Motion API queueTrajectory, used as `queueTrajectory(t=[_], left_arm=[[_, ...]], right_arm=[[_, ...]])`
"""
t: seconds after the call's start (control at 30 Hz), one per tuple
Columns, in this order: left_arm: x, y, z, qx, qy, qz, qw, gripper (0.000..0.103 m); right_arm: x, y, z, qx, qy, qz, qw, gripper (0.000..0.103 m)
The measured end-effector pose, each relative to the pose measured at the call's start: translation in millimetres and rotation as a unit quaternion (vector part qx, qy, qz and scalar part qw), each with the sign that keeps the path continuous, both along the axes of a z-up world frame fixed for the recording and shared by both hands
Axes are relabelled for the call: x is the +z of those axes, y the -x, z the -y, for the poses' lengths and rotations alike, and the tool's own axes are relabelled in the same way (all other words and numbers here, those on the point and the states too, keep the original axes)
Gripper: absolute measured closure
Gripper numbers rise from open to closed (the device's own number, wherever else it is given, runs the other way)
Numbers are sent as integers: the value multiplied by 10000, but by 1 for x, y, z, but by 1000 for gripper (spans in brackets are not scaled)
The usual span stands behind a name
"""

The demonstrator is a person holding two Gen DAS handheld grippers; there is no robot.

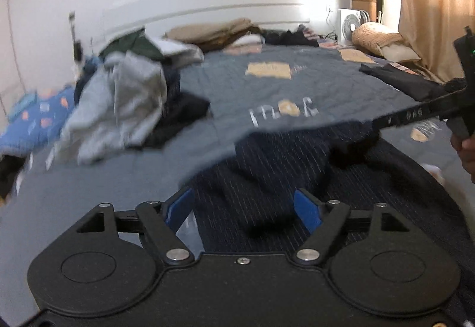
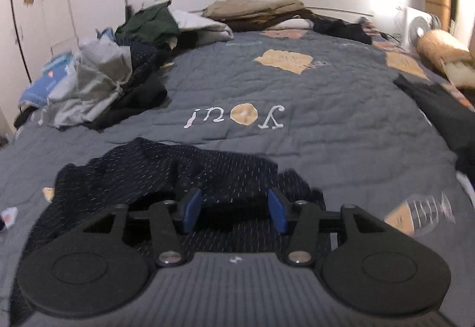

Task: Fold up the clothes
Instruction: 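Lower the jacket flat onto the bed and open both tools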

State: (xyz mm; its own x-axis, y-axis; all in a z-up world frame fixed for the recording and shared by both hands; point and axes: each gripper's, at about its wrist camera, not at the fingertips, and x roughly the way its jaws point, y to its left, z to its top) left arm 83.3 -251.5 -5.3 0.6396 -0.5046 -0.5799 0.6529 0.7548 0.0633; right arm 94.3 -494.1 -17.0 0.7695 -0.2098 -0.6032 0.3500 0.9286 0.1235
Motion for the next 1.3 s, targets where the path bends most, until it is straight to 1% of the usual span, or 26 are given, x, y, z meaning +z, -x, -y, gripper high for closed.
queueTrajectory(t=[0.13,0.2,0.4,0.47,0.6,0.67,0.73,0.77,0.83,0.9,0.97,1.0,1.03,1.17,1.23,1.3], left_arm=[[-19,24,-23,188,159,-519,9983,29],[-23,34,-26,150,102,-680,9975,29],[-30,73,-36,103,161,-709,9973,28],[-35,84,-34,21,74,-786,9969,28],[-48,95,-24,-168,-159,-948,9952,28],[-54,101,-19,-262,-276,-1028,9940,28],[-66,102,-12,-164,-496,-1030,9933,28],[-69,99,-12,-94,-522,-1073,9928,29],[-71,94,-15,-24,-475,-1182,9919,44],[-70,89,-19,-48,-335,-1304,9909,81],[-70,84,-23,-19,-387,-1283,9910,85],[-68,81,-26,21,-412,-1267,9911,90],[-65,77,-30,66,-435,-1250,9912,92],[-34,61,-52,446,-706,-555,9950,94],[-14,48,-68,706,-928,-129,9931,96],[4,32,-83,1001,-1244,269,9868,98]], right_arm=[[-1,43,-15,-98,-422,315,9986,52],[-1,59,-23,-2,-587,407,9974,52],[5,95,-40,219,-825,670,9941,51],[9,104,-43,249,-870,778,9929,51],[15,104,-42,265,-966,975,9902,49],[14,101,-44,327,-994,975,9897,47],[13,98,-47,412,-1005,947,9896,46],[13,97,-49,462,-1010,942,9893,46],[13,95,-52,543,-1011,962,9887,46],[15,95,-54,589,-1012,995,9881,46],[15,95,-53,579,-1022,1006,9880,46],[14,95,-52,563,-1036,1000,9880,45],[14,95,-52,539,-1056,984,9881,45],[12,96,-47,438,-1144,958,9878,45],[13,97,-46,436,-1163,995,9872,45],[13,98,-45,445,-1173,1011,9869,45]])
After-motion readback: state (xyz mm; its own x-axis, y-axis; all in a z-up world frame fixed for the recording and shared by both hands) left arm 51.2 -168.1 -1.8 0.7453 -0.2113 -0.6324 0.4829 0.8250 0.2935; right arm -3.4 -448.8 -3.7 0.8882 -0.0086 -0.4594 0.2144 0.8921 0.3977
